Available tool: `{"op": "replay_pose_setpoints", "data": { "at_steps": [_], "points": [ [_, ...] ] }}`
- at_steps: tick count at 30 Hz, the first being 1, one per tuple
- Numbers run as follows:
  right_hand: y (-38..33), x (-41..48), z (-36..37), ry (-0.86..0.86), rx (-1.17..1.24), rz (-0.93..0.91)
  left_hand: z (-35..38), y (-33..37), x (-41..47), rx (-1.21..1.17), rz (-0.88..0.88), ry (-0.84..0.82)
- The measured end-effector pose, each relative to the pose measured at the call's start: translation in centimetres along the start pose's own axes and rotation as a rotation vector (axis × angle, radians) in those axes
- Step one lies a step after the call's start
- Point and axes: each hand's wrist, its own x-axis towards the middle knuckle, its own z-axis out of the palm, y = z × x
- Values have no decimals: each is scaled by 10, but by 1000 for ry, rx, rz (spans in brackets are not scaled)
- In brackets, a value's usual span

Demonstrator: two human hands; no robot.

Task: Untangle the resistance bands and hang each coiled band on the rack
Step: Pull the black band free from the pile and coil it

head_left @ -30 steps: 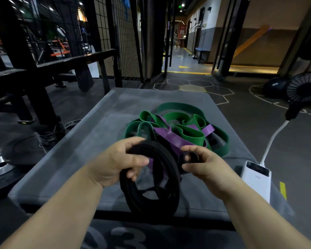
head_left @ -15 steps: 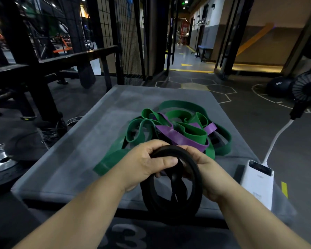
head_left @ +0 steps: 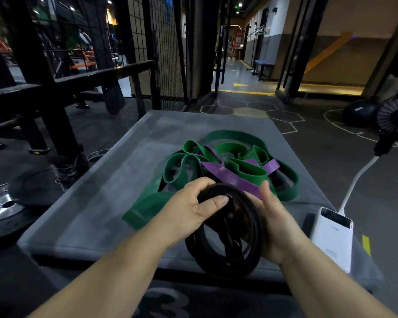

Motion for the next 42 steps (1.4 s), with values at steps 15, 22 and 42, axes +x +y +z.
{"op": "replay_pose_setpoints", "data": {
  "at_steps": [15, 22, 42],
  "points": [
    [8, 6, 1, 121, -366, -83, 1, -1, 3, 73, -42, 71],
    [11, 7, -4, 212, -391, -115, -2, -8, 6, 85, -209, -20],
    [5, 5, -9, 154, -420, -97, -2, -1, -1, -288, -210, -168]
  ]
}}
